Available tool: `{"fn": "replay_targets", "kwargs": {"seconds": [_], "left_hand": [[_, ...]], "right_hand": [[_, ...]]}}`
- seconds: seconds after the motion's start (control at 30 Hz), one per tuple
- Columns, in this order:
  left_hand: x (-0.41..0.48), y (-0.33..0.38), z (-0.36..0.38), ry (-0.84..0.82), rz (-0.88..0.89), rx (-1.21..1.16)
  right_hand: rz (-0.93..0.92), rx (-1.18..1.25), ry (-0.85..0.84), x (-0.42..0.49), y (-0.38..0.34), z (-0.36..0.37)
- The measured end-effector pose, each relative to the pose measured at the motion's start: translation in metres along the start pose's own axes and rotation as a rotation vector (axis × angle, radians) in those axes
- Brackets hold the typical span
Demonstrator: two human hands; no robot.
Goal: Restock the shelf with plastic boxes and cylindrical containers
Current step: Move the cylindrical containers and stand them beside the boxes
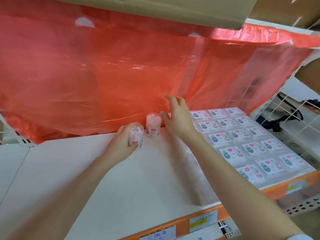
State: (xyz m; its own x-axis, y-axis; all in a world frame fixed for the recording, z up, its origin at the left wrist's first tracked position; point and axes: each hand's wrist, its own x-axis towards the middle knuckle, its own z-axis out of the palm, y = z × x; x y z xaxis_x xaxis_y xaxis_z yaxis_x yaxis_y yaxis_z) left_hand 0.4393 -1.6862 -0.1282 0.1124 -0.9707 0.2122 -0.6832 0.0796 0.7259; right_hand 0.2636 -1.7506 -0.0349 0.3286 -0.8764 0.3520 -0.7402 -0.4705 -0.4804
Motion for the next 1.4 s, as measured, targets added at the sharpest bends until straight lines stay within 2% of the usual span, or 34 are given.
{"fn": "replay_targets", "kwargs": {"seconds": [0.1,0.33,0.57,0.9,1.03,1.13,1.23,1.4], "left_hand": [[0.005,0.002,0.002,0.019,0.006,-0.006],[0.015,0.007,0.010,0.095,-0.035,-0.029],[0.025,0.010,0.022,0.142,-0.088,-0.113],[0.032,0.010,0.032,0.177,-0.119,-0.159],[0.022,0.015,0.034,0.279,-0.115,-0.055],[0.007,0.018,0.035,0.332,-0.017,0.141],[-0.003,0.018,0.034,0.230,0.047,0.293],[-0.004,0.019,0.036,0.121,0.009,0.376]], "right_hand": [[0.026,-0.090,0.014,0.001,0.018,-0.013],[0.093,-0.280,-0.141,-0.002,0.044,-0.002],[0.127,-0.313,-0.258,-0.004,0.059,0.011],[0.107,-0.316,-0.237,-0.005,0.066,0.017],[0.104,-0.309,-0.247,-0.005,0.066,0.017],[0.101,-0.314,-0.250,-0.005,0.066,0.019],[0.097,-0.321,-0.246,-0.005,0.066,0.019],[0.089,-0.325,-0.240,-0.006,0.067,0.019]]}}
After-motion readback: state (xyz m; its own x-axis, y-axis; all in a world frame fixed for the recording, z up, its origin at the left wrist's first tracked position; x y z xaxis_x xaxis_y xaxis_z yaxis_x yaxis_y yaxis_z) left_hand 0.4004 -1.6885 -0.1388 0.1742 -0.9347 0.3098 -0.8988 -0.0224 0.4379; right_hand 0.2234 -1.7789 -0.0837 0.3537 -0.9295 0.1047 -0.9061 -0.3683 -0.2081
